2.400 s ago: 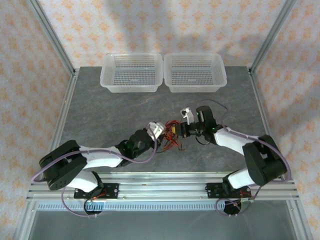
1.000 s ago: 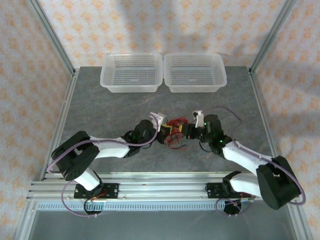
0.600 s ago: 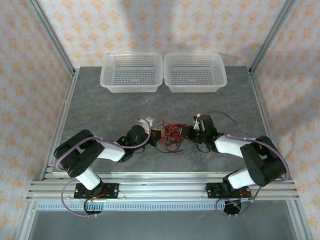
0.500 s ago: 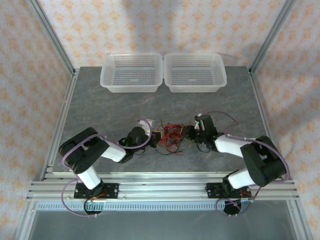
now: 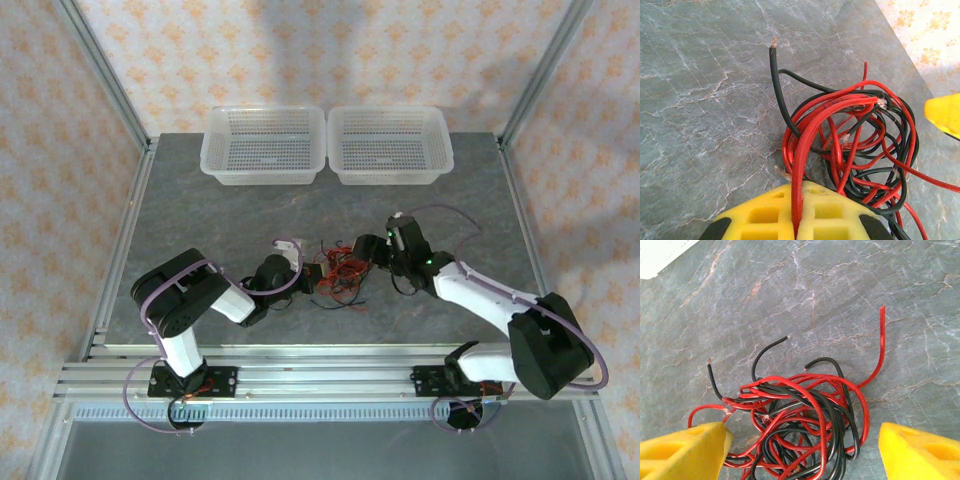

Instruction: Untangle the cables

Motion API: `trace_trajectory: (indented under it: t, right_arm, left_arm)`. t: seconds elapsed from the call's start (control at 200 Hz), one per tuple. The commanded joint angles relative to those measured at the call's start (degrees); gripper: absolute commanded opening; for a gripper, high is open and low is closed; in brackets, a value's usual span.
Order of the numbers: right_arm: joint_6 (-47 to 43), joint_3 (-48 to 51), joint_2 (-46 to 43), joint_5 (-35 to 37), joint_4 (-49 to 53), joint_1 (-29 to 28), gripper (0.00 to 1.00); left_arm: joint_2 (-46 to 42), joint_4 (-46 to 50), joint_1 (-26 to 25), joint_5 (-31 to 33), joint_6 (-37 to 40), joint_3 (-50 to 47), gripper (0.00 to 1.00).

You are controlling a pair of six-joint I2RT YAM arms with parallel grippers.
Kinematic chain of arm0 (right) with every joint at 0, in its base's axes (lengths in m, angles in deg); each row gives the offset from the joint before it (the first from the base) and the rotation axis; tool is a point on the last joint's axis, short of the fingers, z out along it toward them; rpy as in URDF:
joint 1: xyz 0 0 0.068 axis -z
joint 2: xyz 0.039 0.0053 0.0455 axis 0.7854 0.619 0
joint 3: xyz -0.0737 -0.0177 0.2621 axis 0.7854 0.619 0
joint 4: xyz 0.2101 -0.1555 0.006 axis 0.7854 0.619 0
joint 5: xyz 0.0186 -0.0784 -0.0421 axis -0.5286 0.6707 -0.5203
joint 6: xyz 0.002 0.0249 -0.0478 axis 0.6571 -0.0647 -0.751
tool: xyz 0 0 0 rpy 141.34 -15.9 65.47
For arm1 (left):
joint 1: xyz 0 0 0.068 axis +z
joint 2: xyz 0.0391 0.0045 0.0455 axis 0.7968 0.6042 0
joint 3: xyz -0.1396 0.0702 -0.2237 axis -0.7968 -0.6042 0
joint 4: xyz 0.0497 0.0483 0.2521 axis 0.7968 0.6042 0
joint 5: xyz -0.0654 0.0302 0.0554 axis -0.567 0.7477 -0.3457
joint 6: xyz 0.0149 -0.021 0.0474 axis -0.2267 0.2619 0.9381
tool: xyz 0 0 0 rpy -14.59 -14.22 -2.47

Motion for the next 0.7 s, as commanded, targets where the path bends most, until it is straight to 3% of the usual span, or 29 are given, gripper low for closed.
trace_trajectory:
  t: [0.0,0.24,0.31,0.39,0.44,0.611,0.696]
  right_arm:
    - [2.85,-0.46,2.62,5.65,4.33,-1.28,0.80]
    - [8.07,2.79,9.00,5.77,-3.39,-4.15,0.68]
    - [9.09,3.61,10.46,5.91,-5.94,-4.54,0.47]
    - [8.62,4.11,11.39,7.01,-7.55,-4.57,0.12]
    - [6.64,3.96,11.38,8.27,-7.51,-4.57,0.00]
    - [-10.14,2.10,8.13,12.35,-5.44,-4.39,0.00]
    - [-22.47,0.51,5.89,10.27,-3.71,-4.39,0.00]
  left_arm:
    - [-0.24,-1.01,0.55,1.09,-1.32,0.42,0.00]
    - [-2.01,0.49,0.41,3.31,-2.14,0.60,0.00]
    - [-2.02,-0.32,0.42,3.92,-3.02,0.19,0.00]
    - [-2.49,-1.49,0.41,4.99,-4.10,-0.90,0.00]
    - [-3.39,-1.74,0.42,6.00,-4.57,-1.95,0.00]
    - [-12.05,8.36,0.42,10.62,-1.49,-3.53,0.00]
    - [-18.82,16.85,0.41,13.62,1.73,-2.98,0.11]
